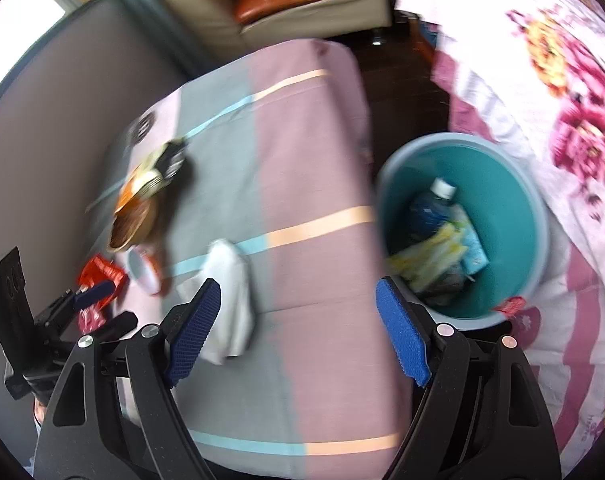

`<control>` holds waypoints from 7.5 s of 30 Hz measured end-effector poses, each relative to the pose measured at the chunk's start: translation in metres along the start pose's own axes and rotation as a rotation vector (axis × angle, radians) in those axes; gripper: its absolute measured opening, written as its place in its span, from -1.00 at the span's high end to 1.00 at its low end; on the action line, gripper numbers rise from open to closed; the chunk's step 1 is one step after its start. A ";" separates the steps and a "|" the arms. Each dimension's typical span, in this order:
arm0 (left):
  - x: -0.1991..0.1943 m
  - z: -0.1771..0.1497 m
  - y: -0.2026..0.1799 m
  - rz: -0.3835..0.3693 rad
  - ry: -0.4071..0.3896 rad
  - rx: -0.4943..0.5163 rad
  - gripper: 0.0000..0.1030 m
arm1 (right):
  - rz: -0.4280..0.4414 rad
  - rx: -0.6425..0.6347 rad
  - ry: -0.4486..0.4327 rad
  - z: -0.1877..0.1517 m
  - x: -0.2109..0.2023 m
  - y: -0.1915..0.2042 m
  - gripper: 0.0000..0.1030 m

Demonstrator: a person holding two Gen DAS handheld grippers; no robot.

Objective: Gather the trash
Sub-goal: 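Move both tools back toward the snack wrappers on the table, then grasp the pink wafer wrapper with the left tool while the right tool grasps the red wrapper, then carry both wrappers over the teal bin, then open the left tool to drop the pink wrapper while the right tool drops the red wrapper, then move both tools back toward the white tissue on the table, then grasp the white tissue with the right tool and lift it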

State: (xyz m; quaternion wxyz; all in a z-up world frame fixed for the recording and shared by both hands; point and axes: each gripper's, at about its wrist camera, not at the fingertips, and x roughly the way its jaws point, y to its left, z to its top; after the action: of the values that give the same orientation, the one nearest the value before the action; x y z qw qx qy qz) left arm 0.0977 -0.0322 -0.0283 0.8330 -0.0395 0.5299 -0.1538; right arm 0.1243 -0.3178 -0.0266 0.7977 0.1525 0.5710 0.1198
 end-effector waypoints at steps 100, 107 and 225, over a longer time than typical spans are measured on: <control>0.005 0.036 -0.074 -0.085 -0.051 0.158 -0.09 | 0.291 -0.085 -0.112 0.022 -0.031 0.019 0.34; 0.041 0.053 -0.152 -0.125 0.000 0.273 -0.09 | 0.225 0.046 -0.198 0.018 -0.061 -0.067 0.34; 0.020 -0.019 0.092 0.004 -0.005 -0.230 -0.75 | -0.013 -0.163 0.154 -0.029 0.091 0.078 -0.56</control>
State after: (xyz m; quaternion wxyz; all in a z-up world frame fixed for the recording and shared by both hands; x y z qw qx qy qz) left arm 0.1082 0.0513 -0.0748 0.8245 -0.1341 0.5423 -0.0902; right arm 0.1242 -0.2094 -0.0854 0.7621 0.0737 0.6197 0.1723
